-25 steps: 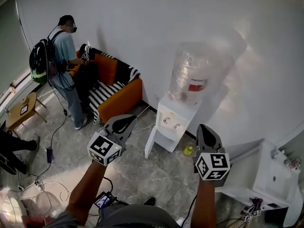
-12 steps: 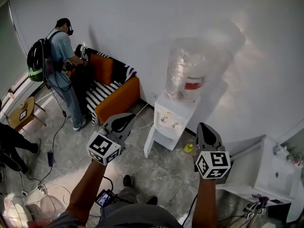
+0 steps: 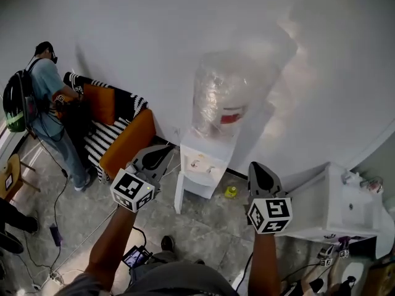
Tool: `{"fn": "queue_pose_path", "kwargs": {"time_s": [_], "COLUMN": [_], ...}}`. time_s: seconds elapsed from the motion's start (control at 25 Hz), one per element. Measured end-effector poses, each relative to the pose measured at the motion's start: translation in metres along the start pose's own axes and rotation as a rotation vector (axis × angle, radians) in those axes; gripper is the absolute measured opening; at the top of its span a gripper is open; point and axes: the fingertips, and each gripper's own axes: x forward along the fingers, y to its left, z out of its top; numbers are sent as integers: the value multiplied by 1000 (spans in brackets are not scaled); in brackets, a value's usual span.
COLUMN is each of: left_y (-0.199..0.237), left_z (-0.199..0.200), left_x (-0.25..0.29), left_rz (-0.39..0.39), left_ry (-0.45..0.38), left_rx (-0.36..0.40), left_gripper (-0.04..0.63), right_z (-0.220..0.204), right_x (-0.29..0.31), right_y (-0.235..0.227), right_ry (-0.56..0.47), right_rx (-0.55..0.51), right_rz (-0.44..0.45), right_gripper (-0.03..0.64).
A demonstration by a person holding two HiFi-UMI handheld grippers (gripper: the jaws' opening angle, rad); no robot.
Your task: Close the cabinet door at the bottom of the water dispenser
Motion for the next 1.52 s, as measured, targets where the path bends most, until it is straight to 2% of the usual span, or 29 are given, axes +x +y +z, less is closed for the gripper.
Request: {"fn": "queue_pose_path", "kwargs": {"time_s": [0.36, 0.68, 1.12, 1.52], "left_y": [37, 60, 77, 73], "left_z": [-17, -39, -91, -153], "left_x": [39, 53, 71, 87], "left_rz": [-125, -191, -164, -121], "left_ry": [-12, -2, 71, 146], "left_rx": [-10, -31, -82, -81], "left_gripper": [15, 15, 15, 15], "right_z": [0, -3, -35, -98], "right_x": [28, 48, 81, 103], "right_y": [-2, 4, 0, -27], "right_ry": [8, 11, 39, 79], "right_rx": [12, 23, 51, 107], "right_rz": [-125, -195, -177, -172], "right_gripper": [28, 28, 28, 28]}}
